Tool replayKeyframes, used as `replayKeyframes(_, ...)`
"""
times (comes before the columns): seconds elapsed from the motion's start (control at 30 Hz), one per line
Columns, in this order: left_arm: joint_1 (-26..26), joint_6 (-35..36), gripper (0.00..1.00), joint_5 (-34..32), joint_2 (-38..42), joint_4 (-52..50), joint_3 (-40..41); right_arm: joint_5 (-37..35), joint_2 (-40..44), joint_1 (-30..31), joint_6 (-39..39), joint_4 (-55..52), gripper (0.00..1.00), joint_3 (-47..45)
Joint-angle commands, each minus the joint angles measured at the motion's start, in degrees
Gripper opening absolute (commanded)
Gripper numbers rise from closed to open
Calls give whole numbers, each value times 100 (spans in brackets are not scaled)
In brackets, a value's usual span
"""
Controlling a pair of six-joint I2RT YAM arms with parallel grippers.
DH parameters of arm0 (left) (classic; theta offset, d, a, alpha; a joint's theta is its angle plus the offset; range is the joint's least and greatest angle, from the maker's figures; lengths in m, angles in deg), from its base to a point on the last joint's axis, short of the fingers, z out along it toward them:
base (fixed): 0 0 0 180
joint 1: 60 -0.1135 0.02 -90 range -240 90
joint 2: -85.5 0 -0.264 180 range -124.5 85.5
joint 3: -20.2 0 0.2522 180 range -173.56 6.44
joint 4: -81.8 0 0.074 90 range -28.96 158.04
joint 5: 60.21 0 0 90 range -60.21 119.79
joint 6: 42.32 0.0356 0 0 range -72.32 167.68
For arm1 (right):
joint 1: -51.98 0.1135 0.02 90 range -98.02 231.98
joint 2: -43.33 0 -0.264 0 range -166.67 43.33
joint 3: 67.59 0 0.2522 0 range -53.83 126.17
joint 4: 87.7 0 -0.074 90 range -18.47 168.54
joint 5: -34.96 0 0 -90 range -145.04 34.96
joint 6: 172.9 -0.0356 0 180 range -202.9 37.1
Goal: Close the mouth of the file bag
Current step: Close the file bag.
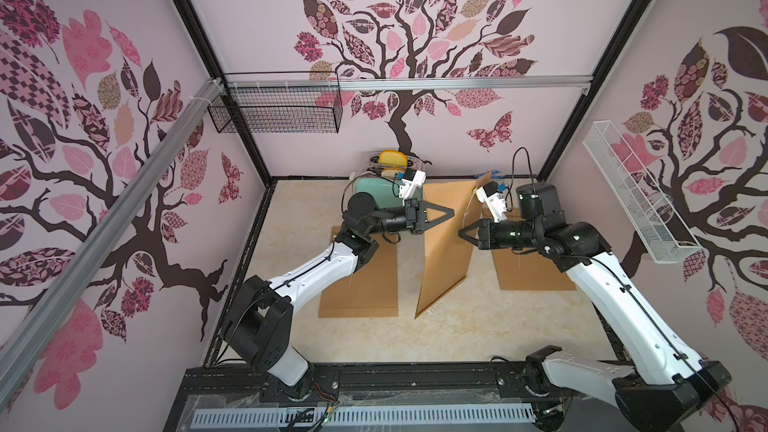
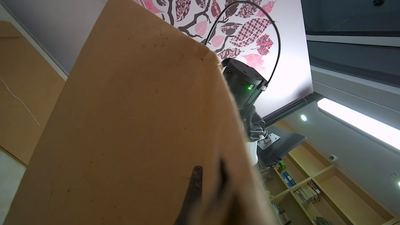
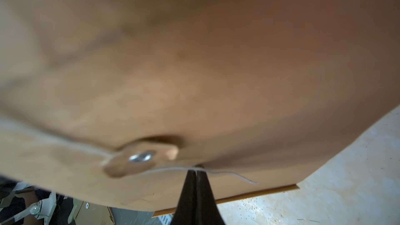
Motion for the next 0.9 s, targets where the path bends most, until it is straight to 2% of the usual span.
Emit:
replayKeyframes(0.0, 51, -30, 0, -32, 103, 373, -121, 72, 162, -16, -190, 504, 0, -96)
replayKeyframes(0.13, 56, -78, 0, -61, 81, 447, -109, -82, 293, -83, -174, 544, 0, -202)
replayKeyframes(0.33, 51, -60, 0, -85, 77, 431, -111, 153, 565, -135, -223, 1041, 0, -543)
replayKeyframes(0.43, 53, -38, 0, -107, 110, 392, -93, 198, 735, -136, 18, 977, 0, -662)
replayKeyframes(0.57, 56, 200, 0, -149, 211, 93, -114, 32, 1464, -169, 171, 1334, 0, -1198)
replayKeyframes(0.63, 58, 426, 0, -131, 306, -265, -179, -412, 2030, -179, 292, 1776, 9, -1653)
replayKeyframes(0.73, 53, 617, 0, -122, 419, -566, -231, -943, 2773, -179, 820, 2507, 33, -2360)
replayKeyframes(0.77, 58, 647, 0, -116, 439, -604, -250, -1112, 2934, -179, 896, 2621, 36, -2487)
replayKeyframes(0.87, 54, 763, 0, -112, 492, -788, -280, -1259, 3296, -179, 991, 2771, 39, -2681)
